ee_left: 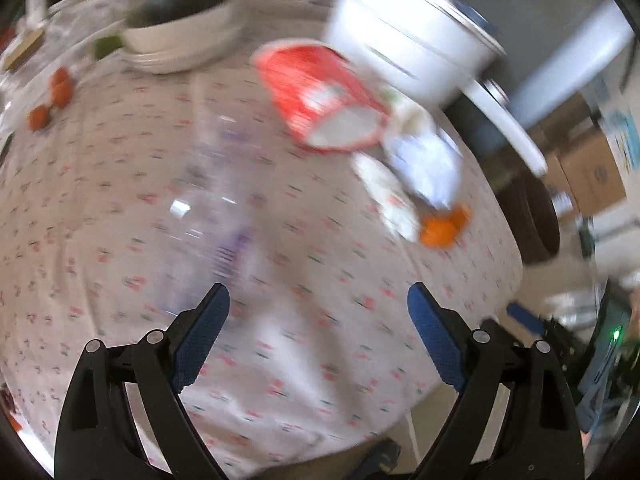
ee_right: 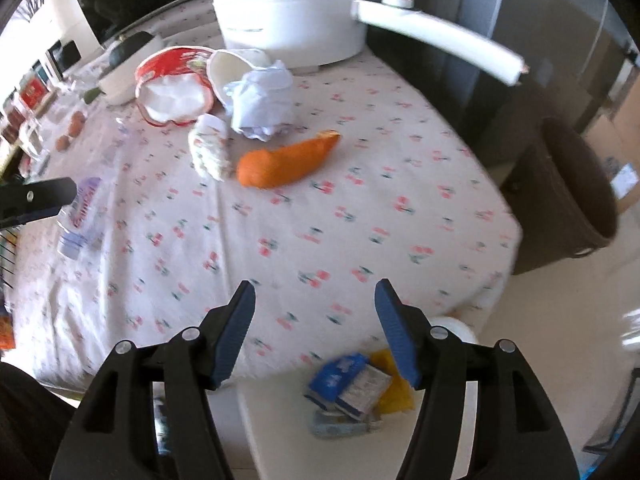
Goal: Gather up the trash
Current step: 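Move both tools back toward the plastic water bottle on the table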
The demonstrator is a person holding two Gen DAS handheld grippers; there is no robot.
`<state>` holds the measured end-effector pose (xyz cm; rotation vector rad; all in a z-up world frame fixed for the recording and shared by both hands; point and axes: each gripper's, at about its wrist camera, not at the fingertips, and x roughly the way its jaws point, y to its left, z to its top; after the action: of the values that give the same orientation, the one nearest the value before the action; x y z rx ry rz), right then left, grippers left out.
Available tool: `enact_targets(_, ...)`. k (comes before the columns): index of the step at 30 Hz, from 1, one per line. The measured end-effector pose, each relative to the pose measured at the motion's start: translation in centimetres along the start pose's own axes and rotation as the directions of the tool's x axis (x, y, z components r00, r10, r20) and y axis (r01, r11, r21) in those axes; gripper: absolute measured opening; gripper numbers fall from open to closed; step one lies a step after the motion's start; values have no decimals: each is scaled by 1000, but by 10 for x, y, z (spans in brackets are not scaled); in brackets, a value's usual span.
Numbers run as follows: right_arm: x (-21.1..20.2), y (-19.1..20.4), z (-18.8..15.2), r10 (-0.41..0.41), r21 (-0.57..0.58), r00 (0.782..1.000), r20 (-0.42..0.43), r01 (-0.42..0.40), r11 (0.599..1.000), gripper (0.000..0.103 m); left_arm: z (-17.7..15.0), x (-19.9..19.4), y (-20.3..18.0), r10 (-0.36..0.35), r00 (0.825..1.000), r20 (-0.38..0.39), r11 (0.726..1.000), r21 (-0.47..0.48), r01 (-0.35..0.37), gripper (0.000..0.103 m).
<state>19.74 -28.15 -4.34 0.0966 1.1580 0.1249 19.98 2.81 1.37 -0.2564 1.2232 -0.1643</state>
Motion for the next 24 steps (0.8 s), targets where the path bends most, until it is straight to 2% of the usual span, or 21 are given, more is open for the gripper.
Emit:
enact_targets(3,7,-3,10,69,72,998,3,-69,995,62,9,0,23,23,1000,3,998,-56,-22,87)
enact_targets(7,15,-3,20,106,138,994,19,-107,985,62,14,7,38,26,1000,-16,996,-88,-27,87)
enact_targets(15,27,-1,36,139,205,990,37,-144,968,62,15,12,47,59,998,-27,995,-75,-61,87)
enact_targets(18,32,0,42,156,222,987,39,-161,962,62,15,17,45,97,995,-31,994,-48,-99,87)
enact_targets(24,41,-10,52,229,303,971,60,-237,923,62,18,31,42,153,987,-45,988,-12,-154,87)
